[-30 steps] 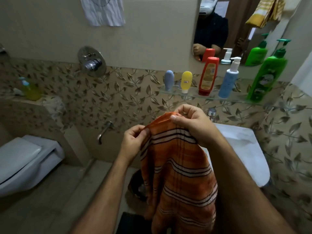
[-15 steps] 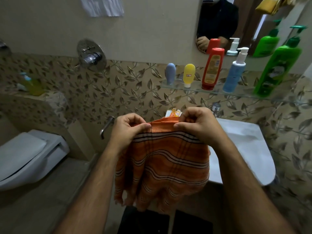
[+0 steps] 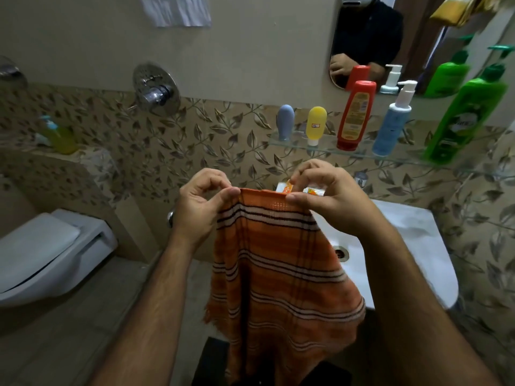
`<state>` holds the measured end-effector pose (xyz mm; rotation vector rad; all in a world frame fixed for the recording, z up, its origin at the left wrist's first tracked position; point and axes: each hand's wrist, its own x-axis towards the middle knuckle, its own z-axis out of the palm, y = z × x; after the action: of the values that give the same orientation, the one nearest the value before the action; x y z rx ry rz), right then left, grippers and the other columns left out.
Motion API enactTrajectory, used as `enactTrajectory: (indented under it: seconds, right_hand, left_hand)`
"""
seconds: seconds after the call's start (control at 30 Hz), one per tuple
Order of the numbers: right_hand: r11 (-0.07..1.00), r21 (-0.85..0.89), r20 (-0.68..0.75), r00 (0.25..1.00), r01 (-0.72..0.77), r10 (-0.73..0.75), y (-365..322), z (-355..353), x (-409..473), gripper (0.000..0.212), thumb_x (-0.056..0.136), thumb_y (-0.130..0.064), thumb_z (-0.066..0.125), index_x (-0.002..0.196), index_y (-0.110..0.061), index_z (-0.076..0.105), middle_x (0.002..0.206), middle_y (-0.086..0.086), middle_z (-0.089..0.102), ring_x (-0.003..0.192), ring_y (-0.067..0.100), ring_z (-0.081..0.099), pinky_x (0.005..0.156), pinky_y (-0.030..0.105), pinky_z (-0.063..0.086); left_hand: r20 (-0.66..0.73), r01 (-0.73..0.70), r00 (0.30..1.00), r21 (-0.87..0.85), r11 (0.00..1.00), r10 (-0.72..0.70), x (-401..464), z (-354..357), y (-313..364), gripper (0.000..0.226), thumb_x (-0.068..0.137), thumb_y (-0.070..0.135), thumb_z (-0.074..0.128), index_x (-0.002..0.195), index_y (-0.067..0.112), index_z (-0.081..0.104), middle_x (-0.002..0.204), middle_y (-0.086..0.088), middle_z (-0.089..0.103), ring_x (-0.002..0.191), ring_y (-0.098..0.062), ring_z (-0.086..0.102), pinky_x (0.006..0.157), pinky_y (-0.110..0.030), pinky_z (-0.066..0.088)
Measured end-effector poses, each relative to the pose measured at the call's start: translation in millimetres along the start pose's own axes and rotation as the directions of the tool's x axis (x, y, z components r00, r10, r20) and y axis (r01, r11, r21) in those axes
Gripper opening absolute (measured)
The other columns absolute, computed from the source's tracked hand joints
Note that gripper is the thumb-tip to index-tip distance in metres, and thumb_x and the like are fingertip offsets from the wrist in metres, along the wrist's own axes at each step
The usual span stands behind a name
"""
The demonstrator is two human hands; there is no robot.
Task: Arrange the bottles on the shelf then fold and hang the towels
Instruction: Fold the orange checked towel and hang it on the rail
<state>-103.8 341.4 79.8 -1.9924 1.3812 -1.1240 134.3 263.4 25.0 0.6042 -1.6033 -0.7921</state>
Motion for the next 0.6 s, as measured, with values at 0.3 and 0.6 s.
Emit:
enactTrajectory:
  seconds: [0.3,0.6]
  right_hand:
    - [0.898,0.44,-0.011,1.0,0.025,-0.022,-19,-11,6,0.014,0.099,-0.021,0.051,0.086,-0.02,0.055,0.07,-0.01,0.056,0.064,0.008,0.056,0.059,0.021,0.05]
    - [0.916,0.208,0.061,0.94,-0.342,0.337,-6,-19,7,0.058,0.066,-0.058,0.075,0.115,-0.03,0.062,0.095,-0.015,0.068,0.087,0.003,0.067,0.074,0.022,0.051]
  left_hand:
    - [0.443,0.408,0.853,-0.232,0.883,-0.278,-6,7,10,0.028,0.08,0.055,0.07,0.079,0.027,0.068,0.069,0.012,0.064,0.06,0.001,0.059,0.053,-0.013,0.047]
    - [0.372,0.421,0.861,-0.138,0.897,-0.347,7,-1,21,0.005,0.078,0.024,0.074,0.083,0.026,0.075,0.081,0.007,0.071,0.075,-0.006,0.065,0.066,-0.017,0.053]
